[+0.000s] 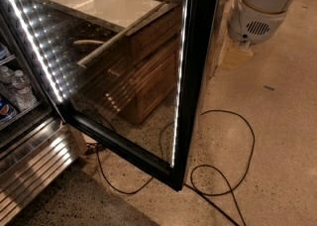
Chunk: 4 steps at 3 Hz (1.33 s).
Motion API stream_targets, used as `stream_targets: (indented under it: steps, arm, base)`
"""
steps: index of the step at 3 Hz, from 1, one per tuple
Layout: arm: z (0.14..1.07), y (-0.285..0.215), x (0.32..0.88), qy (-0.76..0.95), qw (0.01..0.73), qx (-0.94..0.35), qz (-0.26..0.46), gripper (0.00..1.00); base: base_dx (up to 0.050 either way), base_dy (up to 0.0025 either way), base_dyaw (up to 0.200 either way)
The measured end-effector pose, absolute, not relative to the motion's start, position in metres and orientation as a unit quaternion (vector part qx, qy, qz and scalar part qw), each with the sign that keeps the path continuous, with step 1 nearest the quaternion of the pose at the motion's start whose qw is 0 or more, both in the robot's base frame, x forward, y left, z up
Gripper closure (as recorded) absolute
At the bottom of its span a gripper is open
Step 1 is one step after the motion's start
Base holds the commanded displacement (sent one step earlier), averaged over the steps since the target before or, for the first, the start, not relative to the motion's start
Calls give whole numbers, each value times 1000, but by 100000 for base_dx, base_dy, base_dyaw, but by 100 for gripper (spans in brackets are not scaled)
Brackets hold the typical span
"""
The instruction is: Close right fridge door
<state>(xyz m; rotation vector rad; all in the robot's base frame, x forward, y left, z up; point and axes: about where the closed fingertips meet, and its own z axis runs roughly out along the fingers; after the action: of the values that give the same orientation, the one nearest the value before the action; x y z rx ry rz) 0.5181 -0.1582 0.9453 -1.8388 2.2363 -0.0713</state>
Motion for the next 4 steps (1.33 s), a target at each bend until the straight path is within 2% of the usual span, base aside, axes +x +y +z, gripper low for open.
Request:
stream_targets:
  steps: [1,2,3,4]
  arm:
    - [950,-164,521,758,150,-634,16,100]
    - [960,-145,520,745,177,-642,46,100]
    - [960,-145,520,745,177,-642,46,100]
    - [960,-145,520,745,177,-642,46,100]
  base:
    - [0,0,0]
    - [0,0,0]
    - [4343,213,9800]
    - [-3536,-256,14237]
